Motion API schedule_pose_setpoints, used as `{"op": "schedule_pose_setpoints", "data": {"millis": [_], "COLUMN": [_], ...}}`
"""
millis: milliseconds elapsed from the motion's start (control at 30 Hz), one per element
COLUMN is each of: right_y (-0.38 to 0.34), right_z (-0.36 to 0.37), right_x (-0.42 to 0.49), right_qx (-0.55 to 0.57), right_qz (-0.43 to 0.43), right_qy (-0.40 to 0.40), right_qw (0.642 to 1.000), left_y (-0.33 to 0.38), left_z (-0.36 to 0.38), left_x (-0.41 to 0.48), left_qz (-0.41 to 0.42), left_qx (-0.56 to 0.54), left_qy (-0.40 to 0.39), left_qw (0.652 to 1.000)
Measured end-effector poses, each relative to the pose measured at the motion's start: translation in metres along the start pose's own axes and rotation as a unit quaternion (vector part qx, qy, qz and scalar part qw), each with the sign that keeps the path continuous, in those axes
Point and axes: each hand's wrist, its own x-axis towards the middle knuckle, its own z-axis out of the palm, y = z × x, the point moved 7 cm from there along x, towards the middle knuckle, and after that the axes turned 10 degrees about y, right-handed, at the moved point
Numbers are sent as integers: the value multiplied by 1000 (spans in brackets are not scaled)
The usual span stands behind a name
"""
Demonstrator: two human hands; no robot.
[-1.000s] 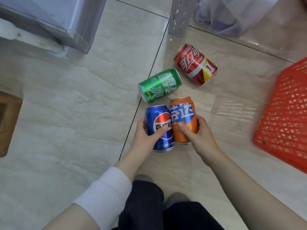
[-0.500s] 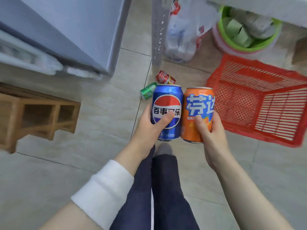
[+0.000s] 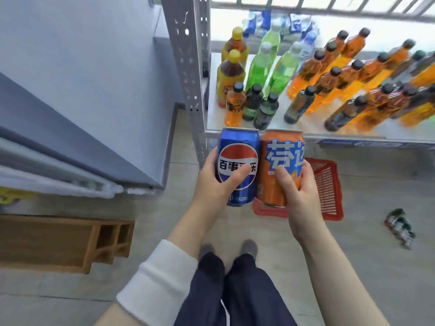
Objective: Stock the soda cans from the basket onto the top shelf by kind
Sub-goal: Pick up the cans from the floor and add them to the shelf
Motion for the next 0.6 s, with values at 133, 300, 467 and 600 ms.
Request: {"op": "schedule_pose_setpoints", "data": {"millis": [133,300,467,600], "right_y": [-55,-123,-188,-223], "right_z": [-20,-53,-85,-100], "right_x": [14,44,83,106], "right_qx": [28,45,43,49], "right_qz": [-46,-111,-184,-210], "right_qy": [10,1,-26,-50], "right_qw": [999,993,982,975], "left_y": [52,117,173,203], "left_z": [32,88,142,171], "left_x": [1,6,17,24], "left_qz": [61,132,188,208], "left_qx": [-23,-22,-6,-6], "left_qy": [-2,-23,-10,0], "left_qw": [998,991,982,978]}}
